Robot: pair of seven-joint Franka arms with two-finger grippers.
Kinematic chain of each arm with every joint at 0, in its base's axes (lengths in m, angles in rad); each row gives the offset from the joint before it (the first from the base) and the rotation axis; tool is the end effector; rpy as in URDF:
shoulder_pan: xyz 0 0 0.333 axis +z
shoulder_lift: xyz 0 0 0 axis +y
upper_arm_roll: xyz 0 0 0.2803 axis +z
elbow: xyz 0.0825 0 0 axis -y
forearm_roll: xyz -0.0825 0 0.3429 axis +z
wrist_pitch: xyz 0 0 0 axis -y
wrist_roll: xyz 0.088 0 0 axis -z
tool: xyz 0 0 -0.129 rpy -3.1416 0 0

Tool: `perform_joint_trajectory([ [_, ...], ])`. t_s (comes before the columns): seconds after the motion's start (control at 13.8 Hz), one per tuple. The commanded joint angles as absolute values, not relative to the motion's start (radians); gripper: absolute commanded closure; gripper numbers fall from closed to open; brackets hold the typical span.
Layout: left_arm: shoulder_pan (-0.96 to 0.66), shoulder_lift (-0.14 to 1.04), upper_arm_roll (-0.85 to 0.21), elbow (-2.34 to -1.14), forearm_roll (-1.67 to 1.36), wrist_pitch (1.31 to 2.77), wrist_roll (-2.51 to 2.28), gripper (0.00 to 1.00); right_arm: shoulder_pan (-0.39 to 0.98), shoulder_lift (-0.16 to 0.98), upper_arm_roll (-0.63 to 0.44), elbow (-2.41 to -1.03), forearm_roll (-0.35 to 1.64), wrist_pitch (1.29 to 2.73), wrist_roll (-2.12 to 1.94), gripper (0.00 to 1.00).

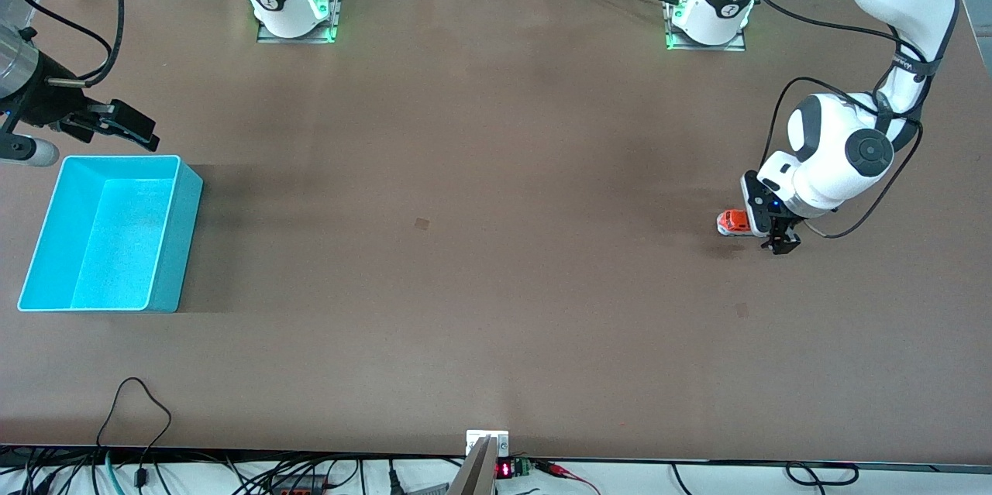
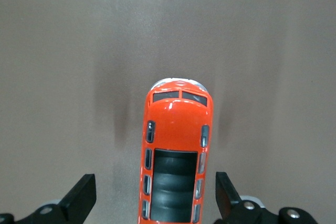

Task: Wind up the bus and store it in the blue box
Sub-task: 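Lower the left gripper over the bus and close on it, then pull the bus backward along the table with the left gripper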

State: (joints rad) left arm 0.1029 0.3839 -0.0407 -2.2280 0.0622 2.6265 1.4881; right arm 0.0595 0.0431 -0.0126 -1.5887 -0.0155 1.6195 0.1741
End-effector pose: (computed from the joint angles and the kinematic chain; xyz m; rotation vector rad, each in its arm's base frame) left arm 0.5149 0.0305 0.1802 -2.3072 2.0997 0.0003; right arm 0.5277 0.0230 0.5409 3.1180 -0.1972 -0.0163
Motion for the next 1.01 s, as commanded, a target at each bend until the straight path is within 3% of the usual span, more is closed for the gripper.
perform_joint_trajectory([
  [0.0,0.109,0.388,-0.046,-2.237,0.095,2.666,1.509,0.00,0.060,0.032,-0.009,-1.597,-0.005,1.621,0.183,0.00],
  [0.29,0.109,0.399,-0.048,-2.237,0.097,2.671,1.525,0.16,0.057,0.032,-0.009,-1.597,-0.005,1.621,0.183,0.00],
  [0.36,0.109,0.399,-0.048,-2.237,0.095,2.671,1.532,0.32,0.057,0.032,-0.009,-1.597,-0.005,1.623,0.183,0.00],
  [0.58,0.109,0.397,-0.048,-2.237,0.095,2.669,1.534,0.51,0.061,0.032,-0.009,-1.595,-0.006,1.621,0.183,0.00],
  [0.94,0.107,0.397,-0.055,-2.237,0.095,2.661,1.571,0.60,0.060,0.032,-0.009,-1.597,-0.006,1.620,0.183,0.00],
])
